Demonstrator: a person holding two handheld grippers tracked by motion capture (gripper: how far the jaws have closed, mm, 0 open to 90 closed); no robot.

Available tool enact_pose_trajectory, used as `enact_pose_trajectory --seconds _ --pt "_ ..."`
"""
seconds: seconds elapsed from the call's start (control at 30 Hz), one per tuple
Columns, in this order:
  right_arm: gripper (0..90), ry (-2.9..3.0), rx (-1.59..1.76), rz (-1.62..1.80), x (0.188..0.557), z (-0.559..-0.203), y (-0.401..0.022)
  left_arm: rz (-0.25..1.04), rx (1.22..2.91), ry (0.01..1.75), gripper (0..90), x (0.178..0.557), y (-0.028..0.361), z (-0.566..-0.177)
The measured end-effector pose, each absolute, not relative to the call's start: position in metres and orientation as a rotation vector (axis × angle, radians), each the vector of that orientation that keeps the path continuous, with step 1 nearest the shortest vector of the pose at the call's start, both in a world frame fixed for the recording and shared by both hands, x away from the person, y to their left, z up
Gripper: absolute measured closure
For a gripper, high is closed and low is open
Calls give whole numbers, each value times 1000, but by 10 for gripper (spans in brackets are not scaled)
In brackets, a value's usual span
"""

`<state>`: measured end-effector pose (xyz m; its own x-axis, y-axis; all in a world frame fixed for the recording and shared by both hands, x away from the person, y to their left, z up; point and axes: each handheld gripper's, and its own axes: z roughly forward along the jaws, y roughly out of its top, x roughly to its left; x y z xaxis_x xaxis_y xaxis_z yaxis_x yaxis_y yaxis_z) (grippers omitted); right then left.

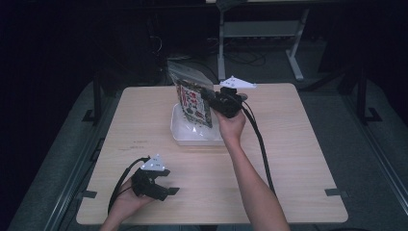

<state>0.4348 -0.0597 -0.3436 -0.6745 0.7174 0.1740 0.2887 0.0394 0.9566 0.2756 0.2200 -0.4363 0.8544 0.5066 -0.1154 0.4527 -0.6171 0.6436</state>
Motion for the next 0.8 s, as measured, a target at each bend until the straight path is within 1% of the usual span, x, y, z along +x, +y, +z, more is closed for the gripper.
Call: enact_pose_trajectory --seconds 0.37,0.8 --pt "757 1976 1003 1671 430 -354 -59 99 2326 695 246 276 220 -436" --pt "751 2025 1003 1633 430 -357 -69 98 2321 696 246 277 220 -435"
